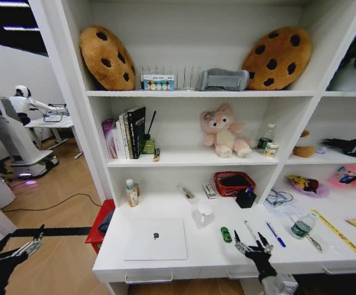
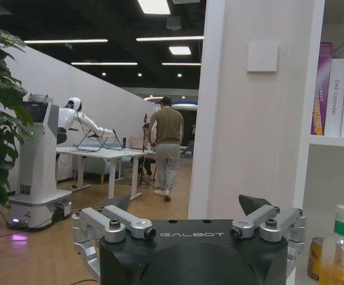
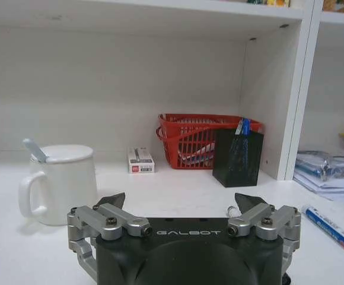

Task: Organize the objects on the table.

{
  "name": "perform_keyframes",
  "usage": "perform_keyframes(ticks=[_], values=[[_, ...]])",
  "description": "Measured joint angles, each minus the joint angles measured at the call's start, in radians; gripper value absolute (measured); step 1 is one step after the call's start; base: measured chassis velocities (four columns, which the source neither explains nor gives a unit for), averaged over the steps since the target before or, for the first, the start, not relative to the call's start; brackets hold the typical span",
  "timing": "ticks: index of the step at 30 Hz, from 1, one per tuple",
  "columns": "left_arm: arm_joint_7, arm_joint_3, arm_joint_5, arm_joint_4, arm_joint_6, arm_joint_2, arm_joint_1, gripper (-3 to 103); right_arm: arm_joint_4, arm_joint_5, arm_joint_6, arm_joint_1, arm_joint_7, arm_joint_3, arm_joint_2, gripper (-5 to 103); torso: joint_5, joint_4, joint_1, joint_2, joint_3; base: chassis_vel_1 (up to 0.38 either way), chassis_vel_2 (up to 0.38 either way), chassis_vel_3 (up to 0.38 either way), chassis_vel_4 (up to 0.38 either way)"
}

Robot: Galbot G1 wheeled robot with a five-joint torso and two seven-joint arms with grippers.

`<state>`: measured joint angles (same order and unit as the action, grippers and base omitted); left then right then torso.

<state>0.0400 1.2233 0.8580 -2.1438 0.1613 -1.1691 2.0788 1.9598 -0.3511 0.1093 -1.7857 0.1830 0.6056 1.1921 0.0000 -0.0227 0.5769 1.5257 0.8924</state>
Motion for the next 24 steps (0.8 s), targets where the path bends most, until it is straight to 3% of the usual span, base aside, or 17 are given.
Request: perform_keyframes(ticks=[14, 24], values=[[0.000, -0.001, -0.001, 0.000, -0.001, 0.001, 0.000, 100, -0.150, 0.034, -0.071, 0.187, 0.011, -0.134, -0.028, 100, -0.0001, 0.0002, 0.000, 0.000, 0.000, 0.000, 0.000, 0.000, 0.000], [-0.001, -0.001, -0.002, 0.000, -0.002, 0.001, 0.000, 100, -0.199, 0.034, -0.092, 0.212, 0.022, -0.144, -0.023, 103, -0.0001, 0.0001, 0.000, 0.000, 0.000, 0.000, 0.000, 0.000, 0.000]])
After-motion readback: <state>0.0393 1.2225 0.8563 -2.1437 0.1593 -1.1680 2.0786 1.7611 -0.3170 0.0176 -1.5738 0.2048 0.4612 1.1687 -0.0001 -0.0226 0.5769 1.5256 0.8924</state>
